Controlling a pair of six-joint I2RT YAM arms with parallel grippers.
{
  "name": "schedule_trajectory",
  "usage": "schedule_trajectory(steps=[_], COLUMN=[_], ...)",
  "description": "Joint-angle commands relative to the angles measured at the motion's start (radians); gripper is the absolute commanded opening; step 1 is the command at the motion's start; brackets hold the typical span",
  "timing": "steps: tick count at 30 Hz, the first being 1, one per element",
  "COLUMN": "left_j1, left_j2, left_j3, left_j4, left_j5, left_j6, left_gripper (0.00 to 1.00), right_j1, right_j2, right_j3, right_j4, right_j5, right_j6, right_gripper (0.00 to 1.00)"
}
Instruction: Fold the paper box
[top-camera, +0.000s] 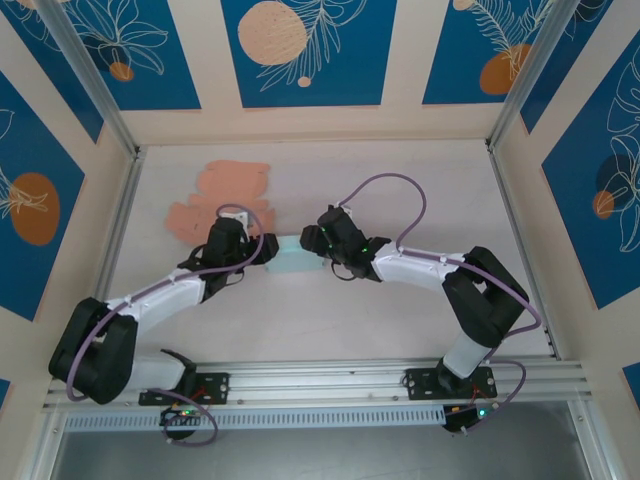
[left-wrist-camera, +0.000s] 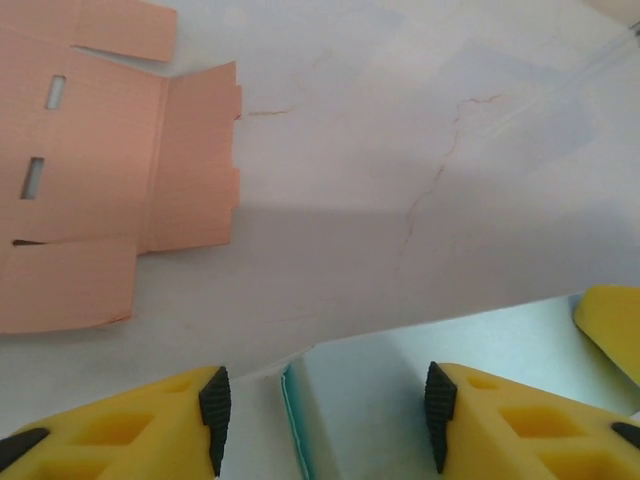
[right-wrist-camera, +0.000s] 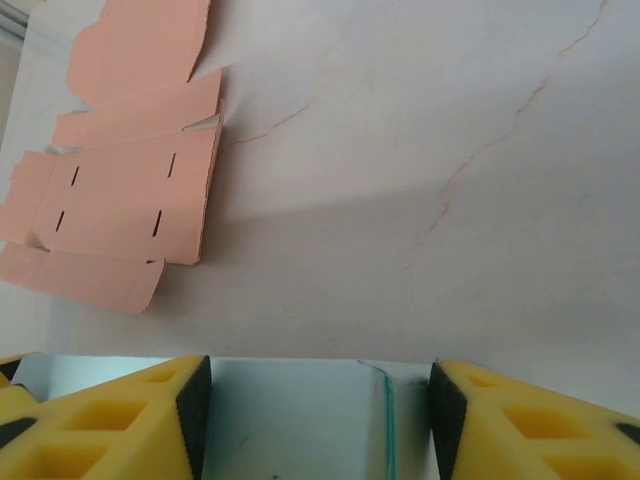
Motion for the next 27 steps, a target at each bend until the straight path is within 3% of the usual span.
schedule_trajectory(steps=[1, 7, 10, 11, 20, 24, 27], left_j1=[0.015, 0.015, 0.015, 0.016, 0.015, 0.012, 0.012], left_j2=[0.074, 0.14, 0.153, 0.153, 0.148, 0.196, 0.214], left_j3=[-0.107, -0.2, -0.206, -0.208, -0.273, -0.281, -0.29], left_j4=[-0.05, 0.094, 0.097, 0.096, 0.13, 0.16, 0.177], left_j5=[0.01, 0.063, 0.061, 0.058, 0.025, 0.032, 0.035], left_j6=[-0.033, -0.078, -0.075, -0.076, -0.131, -0.139, -0.145], left_gripper=[0.48, 0.44, 0.21, 0.2, 0.15, 0.1, 0.06], right_j1=[0.008, 0.006, 0.012, 0.015, 0.042, 0.048, 0.049], right_j2=[0.059, 0.071, 0.07, 0.07, 0.089, 0.124, 0.137], right_j3=[-0.098, -0.213, -0.258, -0.271, -0.365, -0.387, -0.403], right_j4=[-0.125, 0.088, 0.162, 0.179, 0.309, 0.36, 0.386], right_j5=[-0.037, -0.099, -0.101, -0.097, -0.035, -0.027, -0.037], right_j6=[0.002, 0.002, -0.015, -0.021, -0.015, 0.001, 0.014], right_gripper=[0.55, 0.51, 0.47, 0.44, 0.27, 0.11, 0.05])
